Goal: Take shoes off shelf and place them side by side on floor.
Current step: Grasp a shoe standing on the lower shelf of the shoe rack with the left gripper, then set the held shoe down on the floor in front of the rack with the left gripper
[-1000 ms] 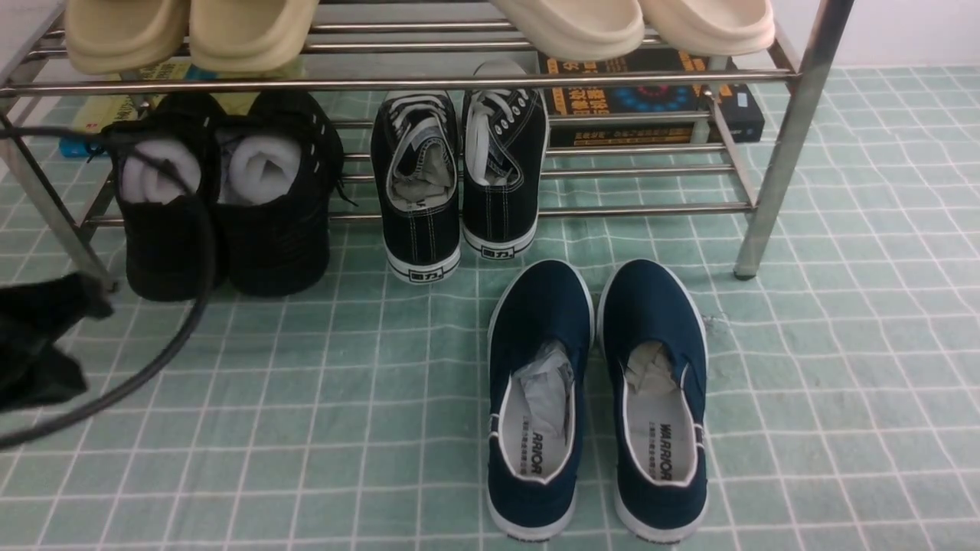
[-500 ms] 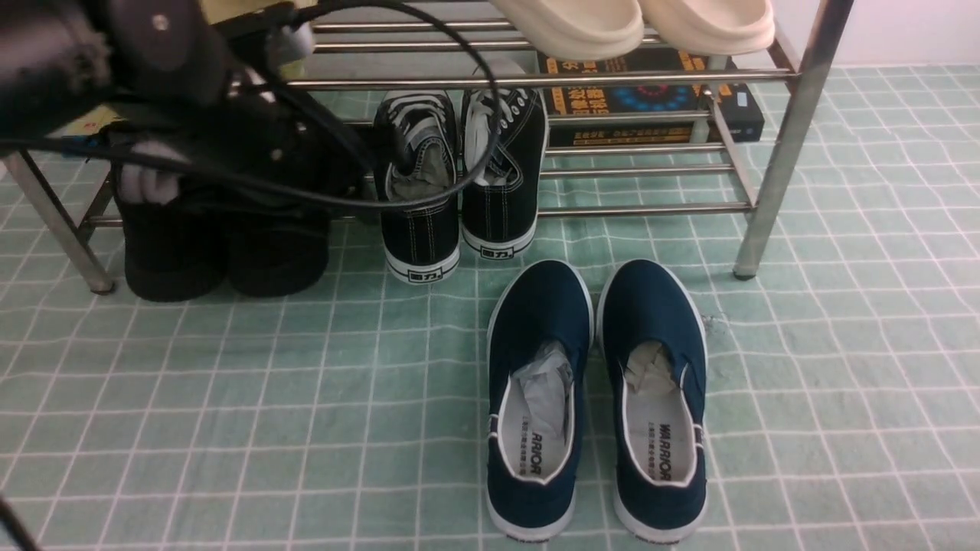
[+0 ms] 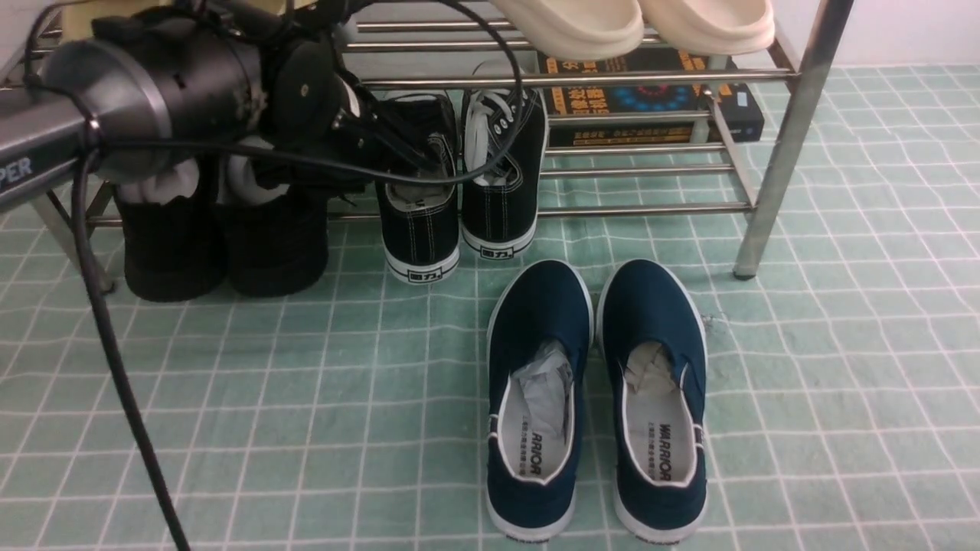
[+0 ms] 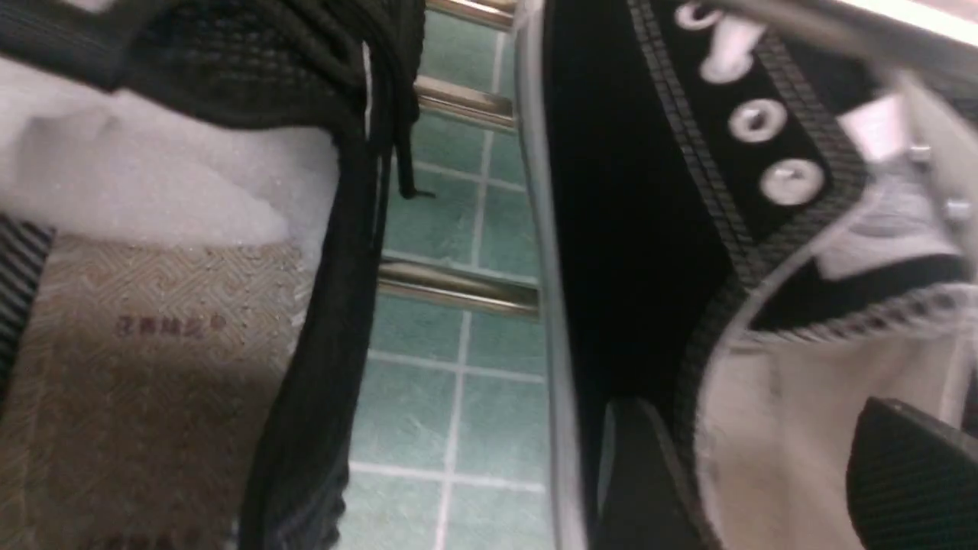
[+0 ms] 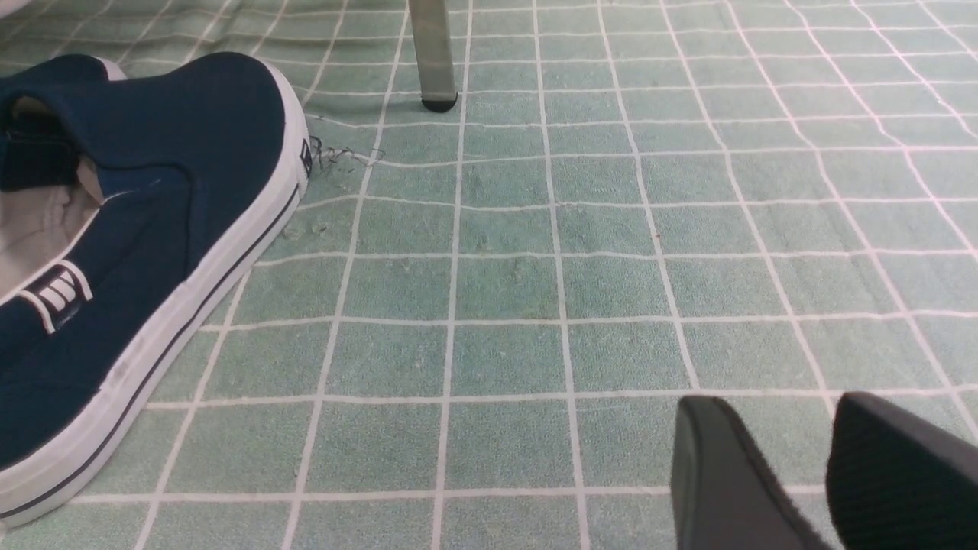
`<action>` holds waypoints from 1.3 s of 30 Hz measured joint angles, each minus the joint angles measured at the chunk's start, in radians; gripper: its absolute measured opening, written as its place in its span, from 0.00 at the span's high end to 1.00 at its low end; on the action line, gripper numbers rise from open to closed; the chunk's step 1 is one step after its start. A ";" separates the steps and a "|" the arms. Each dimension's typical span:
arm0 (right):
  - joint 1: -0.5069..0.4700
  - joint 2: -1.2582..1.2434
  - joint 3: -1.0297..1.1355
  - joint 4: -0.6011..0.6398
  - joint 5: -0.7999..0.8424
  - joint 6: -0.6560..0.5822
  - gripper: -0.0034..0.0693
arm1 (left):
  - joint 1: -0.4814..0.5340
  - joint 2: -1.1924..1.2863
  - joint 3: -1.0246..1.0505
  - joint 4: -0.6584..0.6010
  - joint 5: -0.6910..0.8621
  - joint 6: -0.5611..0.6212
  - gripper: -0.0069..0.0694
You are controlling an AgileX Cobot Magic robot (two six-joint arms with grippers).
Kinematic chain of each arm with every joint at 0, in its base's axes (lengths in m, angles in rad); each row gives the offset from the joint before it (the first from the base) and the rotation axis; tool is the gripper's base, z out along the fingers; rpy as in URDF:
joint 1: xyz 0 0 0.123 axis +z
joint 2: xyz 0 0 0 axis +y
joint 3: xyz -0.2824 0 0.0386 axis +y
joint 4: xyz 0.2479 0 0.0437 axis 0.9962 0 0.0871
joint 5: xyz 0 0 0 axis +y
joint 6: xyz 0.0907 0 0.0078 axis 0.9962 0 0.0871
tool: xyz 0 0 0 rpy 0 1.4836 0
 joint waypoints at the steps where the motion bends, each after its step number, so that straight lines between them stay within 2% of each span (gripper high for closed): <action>1: 0.000 0.000 0.000 0.000 0.000 0.000 0.63 | 0.000 0.011 -0.001 0.014 -0.007 -0.005 0.39; 7: 0.000 0.000 0.000 0.000 0.000 0.000 0.63 | 0.000 0.065 -0.001 0.067 -0.046 -0.014 0.44; 9: 0.000 0.000 0.000 0.000 0.000 0.000 0.63 | 0.000 0.086 -0.003 0.073 -0.073 -0.014 0.55; 10: 0.000 0.000 0.000 0.000 0.000 0.000 0.63 | 0.000 0.087 -0.003 0.074 -0.075 -0.014 0.55; 13: 0.000 0.000 0.000 0.000 0.000 0.000 0.63 | 0.000 0.089 -0.003 0.079 -0.069 -0.014 0.79; 15: 0.000 0.000 0.000 0.000 0.000 0.000 0.63 | 0.000 0.079 -0.003 0.078 -0.047 -0.014 0.87; 19: 0.000 0.000 0.000 0.000 0.000 -0.001 0.63 | 0.000 0.015 -0.003 0.021 0.059 0.013 0.90; 23: 0.000 0.000 0.000 0.000 0.000 -0.001 0.63 | 0.000 -0.093 -0.003 -0.059 0.195 0.103 0.90; 26: 0.000 0.000 0.000 0.000 0.000 -0.001 0.63 | 0.000 -0.246 -0.003 -0.135 0.336 0.232 0.90; 27: 0.000 0.000 0.000 0.000 0.000 -0.001 0.63 | 0.000 -0.255 -0.003 -0.138 0.343 0.232 0.90; 28: 0.000 0.000 0.000 0.000 0.000 -0.001 0.63 | 0.000 -0.334 -0.003 -0.159 0.428 0.292 0.89; 30: 0.000 0.000 0.000 0.000 0.000 -0.001 0.63 | 0.000 -0.396 -0.001 -0.167 0.511 0.324 0.89; 33: 0.000 0.000 0.000 0.000 0.000 -0.001 0.63 | 0.000 -0.482 0.027 -0.170 0.592 0.343 0.89; 36: 0.000 0.000 0.000 0.000 0.000 -0.001 0.63 | 0.000 -0.545 0.100 -0.171 0.601 0.338 0.89; 39: 0.000 0.000 0.000 0.000 0.000 -0.001 0.63 | 0.000 -0.605 0.296 -0.174 0.548 0.276 0.89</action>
